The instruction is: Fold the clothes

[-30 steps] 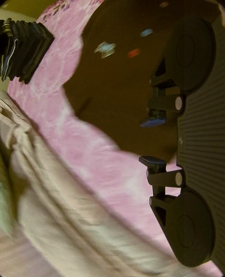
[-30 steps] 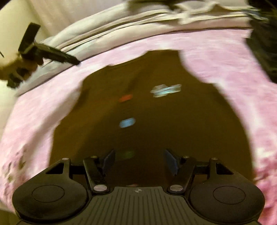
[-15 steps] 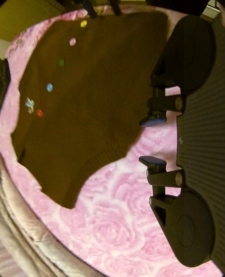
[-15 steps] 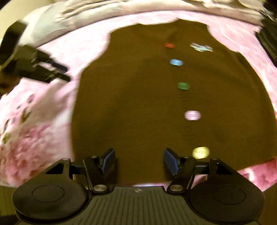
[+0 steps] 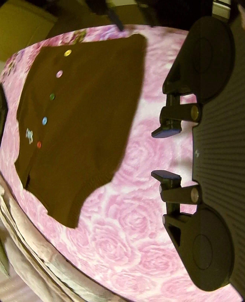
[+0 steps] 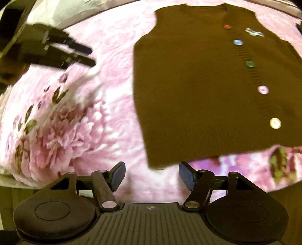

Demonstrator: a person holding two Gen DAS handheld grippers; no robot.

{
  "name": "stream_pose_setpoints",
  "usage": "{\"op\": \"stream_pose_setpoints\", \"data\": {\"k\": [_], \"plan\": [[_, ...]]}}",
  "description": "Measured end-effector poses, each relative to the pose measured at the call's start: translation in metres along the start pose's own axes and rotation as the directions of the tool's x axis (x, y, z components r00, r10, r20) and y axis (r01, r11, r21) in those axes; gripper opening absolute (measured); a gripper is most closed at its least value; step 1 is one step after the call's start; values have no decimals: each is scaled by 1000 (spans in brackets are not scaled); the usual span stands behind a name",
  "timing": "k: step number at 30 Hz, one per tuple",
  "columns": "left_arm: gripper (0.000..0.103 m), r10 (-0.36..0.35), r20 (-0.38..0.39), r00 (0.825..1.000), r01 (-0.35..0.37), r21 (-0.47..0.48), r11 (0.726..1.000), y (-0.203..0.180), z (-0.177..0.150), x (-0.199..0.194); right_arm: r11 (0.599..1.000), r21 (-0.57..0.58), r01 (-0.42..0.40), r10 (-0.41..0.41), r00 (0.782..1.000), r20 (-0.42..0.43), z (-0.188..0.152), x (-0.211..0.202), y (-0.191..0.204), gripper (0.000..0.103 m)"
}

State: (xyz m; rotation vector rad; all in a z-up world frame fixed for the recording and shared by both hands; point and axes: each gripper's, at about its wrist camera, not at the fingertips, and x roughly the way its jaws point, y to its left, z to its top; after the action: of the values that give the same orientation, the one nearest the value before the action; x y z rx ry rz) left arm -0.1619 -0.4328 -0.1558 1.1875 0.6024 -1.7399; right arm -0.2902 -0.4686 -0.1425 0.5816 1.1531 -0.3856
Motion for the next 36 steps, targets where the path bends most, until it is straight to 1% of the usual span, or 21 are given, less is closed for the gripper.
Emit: {"op": "stream_pose_setpoints", "data": {"k": [3,5,6,9,10,12,14,15,17,20,21,22,23,24,27,28,31,32,34,35,36], "plan": [[35,23,-14,1000,-22,106,994,-10,7,2,1000,-13,16,-16,1000,6,6,-9,-6,67],[38,56,-17,998,-52,204,978,-16,12,5,998,-48,30,-30,1000,6,11,-13,-9,67],[42,76,-10,997,-70,262,963,-19,14,7,997,-70,37,-36,999,5,13,-15,-11,67],[48,124,10,992,-117,428,896,-25,15,17,986,-154,66,-64,998,22,17,-16,-12,87],[48,134,16,991,-126,479,869,-27,15,22,980,-183,72,-68,997,31,17,-15,-11,87],[49,149,37,988,-142,582,801,-30,11,31,966,-246,77,-71,997,31,17,-12,-8,87],[49,143,61,988,-147,666,731,-32,6,42,952,-297,81,-75,997,33,17,-8,-1,87],[49,137,74,988,-149,707,691,-32,3,47,947,-310,86,-78,996,38,17,-8,3,87],[49,109,103,989,-148,792,592,-32,-5,61,941,-322,102,-91,995,51,16,-3,13,87],[49,56,158,986,-166,872,460,-26,-17,80,935,-315,162,-142,986,84,13,9,30,87],[48,37,178,983,-177,888,424,-23,-20,85,933,-310,181,-159,983,97,13,11,34,86],[48,16,195,981,-186,900,394,-20,-22,89,930,-304,205,-179,978,111,13,16,39,85],[48,-9,214,977,-196,908,371,-16,-23,92,928,-299,222,-196,974,117,12,22,43,81],[48,-32,231,973,-206,915,347,-12,-24,95,926,-298,233,-206,971,117,12,27,46,71],[48,-81,281,956,-250,930,270,-3,-25,100,914,-308,264,-242,964,108,10,42,57,70],[48,-88,299,950,-269,930,251,1,-24,103,908,-318,274,-252,962,109,8,45,60,70],[47,-71,310,948,-283,924,256,11,-12,114,885,-346,313,-289,950,120,4,55,67,68],[42,-76,308,948,-280,925,257,13,-9,116,877,-349,329,-304,944,125,4,57,67,66],[36,-91,299,950,-270,932,242,15,-6,119,867,-355,350,-325,937,130,3,59,65,59],[29,-92,294,951,-264,932,249,16,-4,119,863,-358,356,-331,935,129,4,59,63,59],[19,-94,290,952,-258,932,256,16,-1,119,860,-361,361,-338,933,128,5,59,61,53]]}}
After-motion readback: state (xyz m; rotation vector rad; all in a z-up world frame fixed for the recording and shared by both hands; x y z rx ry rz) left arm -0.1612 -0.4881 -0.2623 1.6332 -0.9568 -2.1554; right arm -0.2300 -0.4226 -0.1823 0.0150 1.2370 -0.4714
